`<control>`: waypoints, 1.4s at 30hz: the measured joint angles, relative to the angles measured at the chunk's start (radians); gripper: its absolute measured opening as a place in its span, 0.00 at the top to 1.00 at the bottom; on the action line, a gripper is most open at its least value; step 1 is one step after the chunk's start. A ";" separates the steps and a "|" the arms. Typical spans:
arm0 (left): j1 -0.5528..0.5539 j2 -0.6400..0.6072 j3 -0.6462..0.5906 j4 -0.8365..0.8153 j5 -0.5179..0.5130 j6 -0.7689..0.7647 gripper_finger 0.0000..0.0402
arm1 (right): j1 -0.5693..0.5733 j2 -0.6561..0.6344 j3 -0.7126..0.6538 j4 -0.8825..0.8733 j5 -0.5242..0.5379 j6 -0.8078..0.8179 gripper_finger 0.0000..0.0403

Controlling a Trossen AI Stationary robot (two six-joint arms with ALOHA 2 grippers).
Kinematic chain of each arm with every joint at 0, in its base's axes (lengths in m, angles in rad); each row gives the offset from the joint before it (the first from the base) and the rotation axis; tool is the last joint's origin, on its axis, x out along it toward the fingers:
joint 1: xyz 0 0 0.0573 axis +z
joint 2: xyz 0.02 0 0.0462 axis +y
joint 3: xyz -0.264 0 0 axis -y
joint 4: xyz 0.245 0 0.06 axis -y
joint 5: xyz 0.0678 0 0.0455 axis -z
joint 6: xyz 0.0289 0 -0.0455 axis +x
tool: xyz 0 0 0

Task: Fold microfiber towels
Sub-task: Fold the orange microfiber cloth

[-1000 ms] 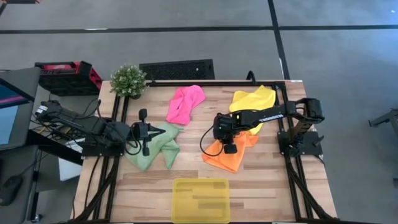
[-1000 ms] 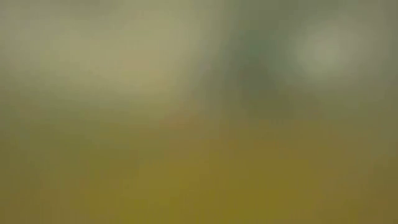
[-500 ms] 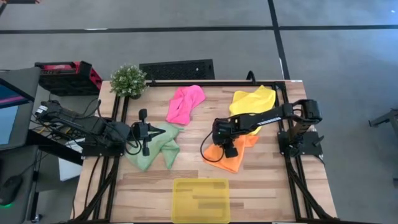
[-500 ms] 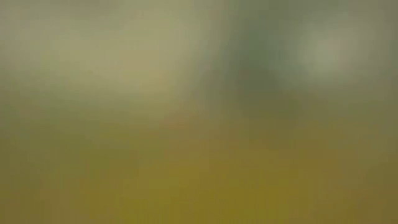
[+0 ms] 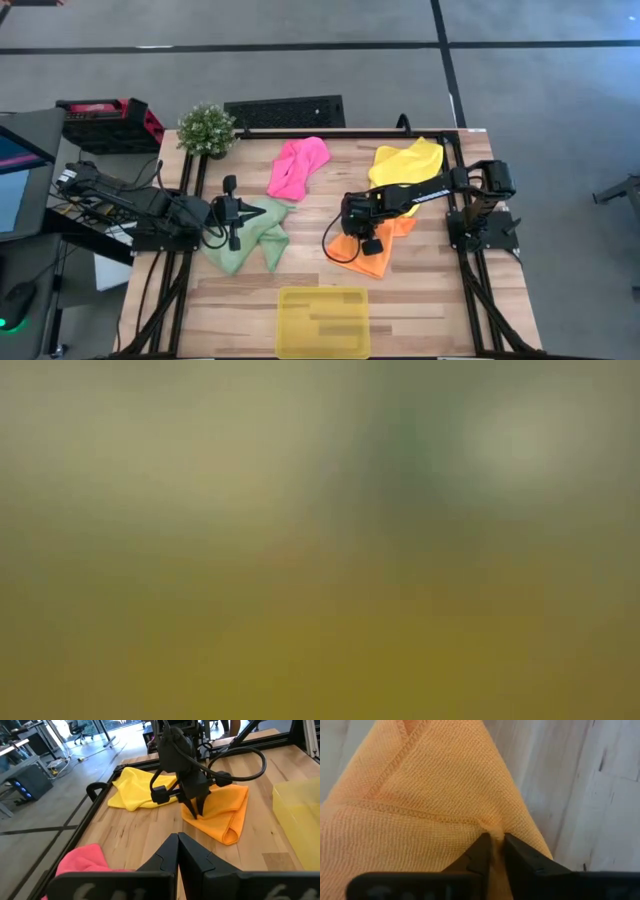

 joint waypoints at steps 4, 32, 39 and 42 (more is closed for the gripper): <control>0.000 0.000 0.000 0.000 0.000 0.000 1.00 | 0.000 -0.010 0.000 -0.005 0.000 0.000 0.91; 0.000 0.003 -0.001 -0.019 0.000 -0.088 1.00 | -0.017 -0.223 0.096 -0.055 0.245 0.000 0.99; 0.014 0.034 -0.001 0.006 -0.034 -0.119 1.00 | -0.026 -0.220 0.150 -0.058 0.245 -0.003 0.97; 0.016 0.060 -0.001 0.000 -0.034 -0.120 1.00 | -0.029 -0.220 0.156 -0.049 0.246 -0.023 0.98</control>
